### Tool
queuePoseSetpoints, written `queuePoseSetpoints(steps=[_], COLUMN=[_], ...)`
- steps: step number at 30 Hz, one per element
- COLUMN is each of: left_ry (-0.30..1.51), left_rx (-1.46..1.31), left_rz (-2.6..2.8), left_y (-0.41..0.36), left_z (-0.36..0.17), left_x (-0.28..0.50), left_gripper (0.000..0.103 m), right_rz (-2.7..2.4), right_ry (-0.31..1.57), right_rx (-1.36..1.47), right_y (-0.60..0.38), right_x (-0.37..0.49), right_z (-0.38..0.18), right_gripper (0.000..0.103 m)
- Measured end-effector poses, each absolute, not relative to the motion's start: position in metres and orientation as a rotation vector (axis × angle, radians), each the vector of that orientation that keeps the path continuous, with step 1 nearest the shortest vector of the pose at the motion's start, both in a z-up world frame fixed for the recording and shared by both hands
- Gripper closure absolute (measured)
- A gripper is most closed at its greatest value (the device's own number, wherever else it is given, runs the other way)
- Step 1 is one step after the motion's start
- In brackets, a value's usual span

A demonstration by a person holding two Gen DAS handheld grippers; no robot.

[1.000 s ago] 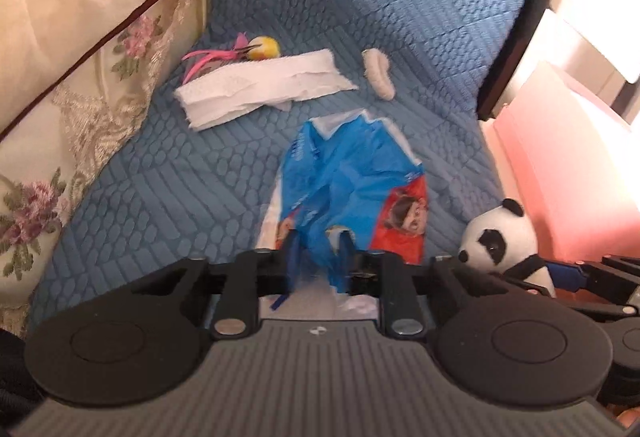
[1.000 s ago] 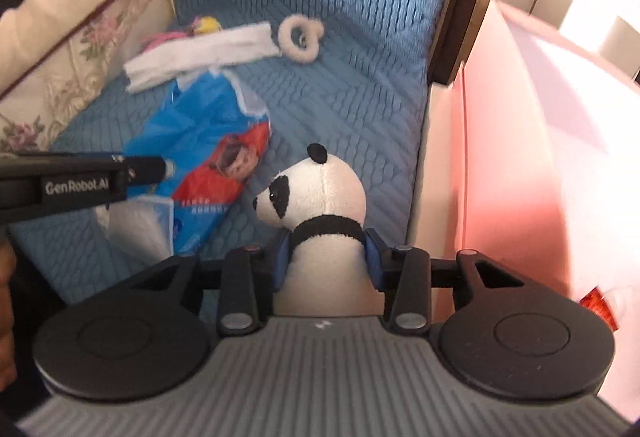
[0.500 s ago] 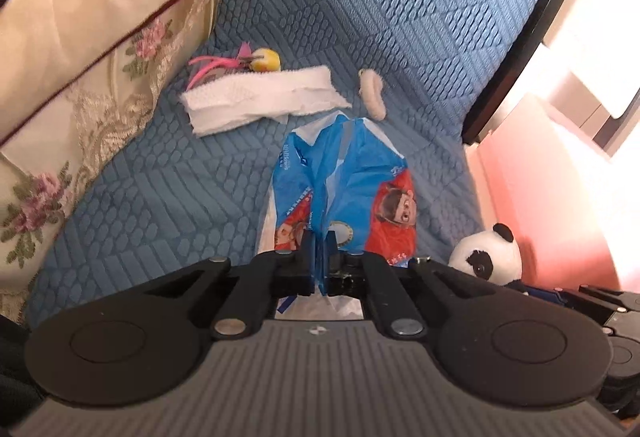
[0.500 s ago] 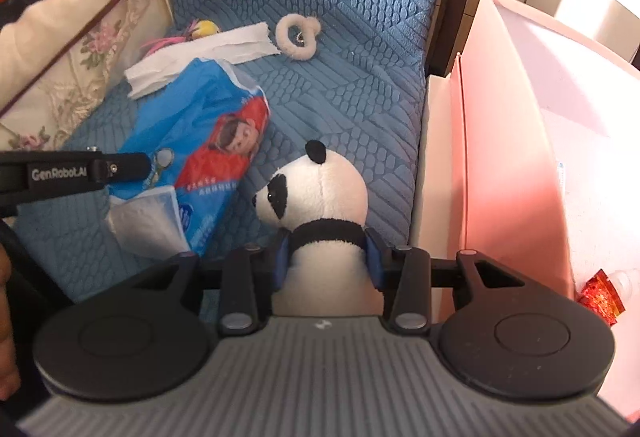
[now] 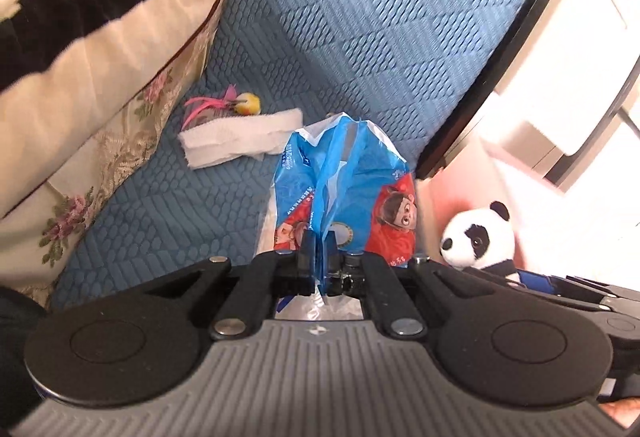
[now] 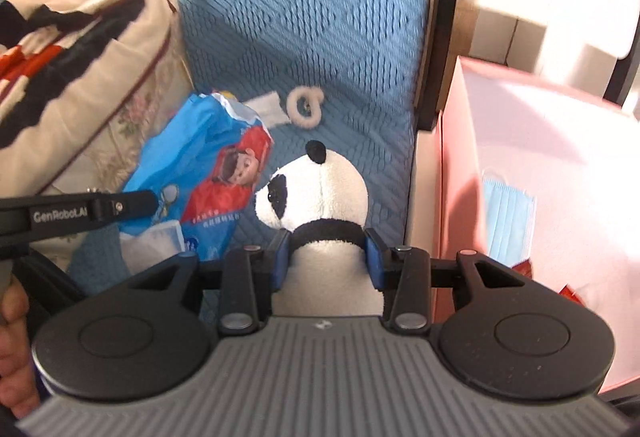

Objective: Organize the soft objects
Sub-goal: 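Carry the blue bag and the panda plush over the pink box with both grippers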

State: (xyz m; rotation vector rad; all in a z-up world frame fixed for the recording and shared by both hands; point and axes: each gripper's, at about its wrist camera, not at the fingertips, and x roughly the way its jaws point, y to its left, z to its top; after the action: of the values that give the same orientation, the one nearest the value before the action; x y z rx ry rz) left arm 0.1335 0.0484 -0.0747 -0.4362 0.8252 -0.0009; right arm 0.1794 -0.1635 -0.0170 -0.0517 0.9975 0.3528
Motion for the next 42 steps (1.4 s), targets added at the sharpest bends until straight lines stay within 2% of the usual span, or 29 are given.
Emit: queuePoseSetpoints(steps=[12, 20, 29, 42], left_ry=[0.751, 0.705, 0.718, 0.635], left_rx=[-0.457, -0.436, -0.461, -0.433], left_rz=[-0.005, -0.02, 0.009, -0.079], left_y=[0.029, 0.008, 0.002, -0.051], left_z=[-0.014, 0.018, 0.009, 0.062], left_x=[0.127, 0.13, 0.127, 0.15], left_gripper=[0.099, 0.1, 0.102, 0.102], right_rz=[0.368, 0.343, 0.347, 0.297], right_ry=[0.888, 0.83, 0.82, 0.772], right_rx=[-0.001, 0.002, 0.027, 0.057], right_y=[-0.192, -0.218, -0.242, -0.296], right_x=[0.179, 0.185, 0.192, 0.198], right_z=[0.052, 0.079, 0.081, 0.108], right_gripper=[0.061, 0.061, 0.061, 0.061])
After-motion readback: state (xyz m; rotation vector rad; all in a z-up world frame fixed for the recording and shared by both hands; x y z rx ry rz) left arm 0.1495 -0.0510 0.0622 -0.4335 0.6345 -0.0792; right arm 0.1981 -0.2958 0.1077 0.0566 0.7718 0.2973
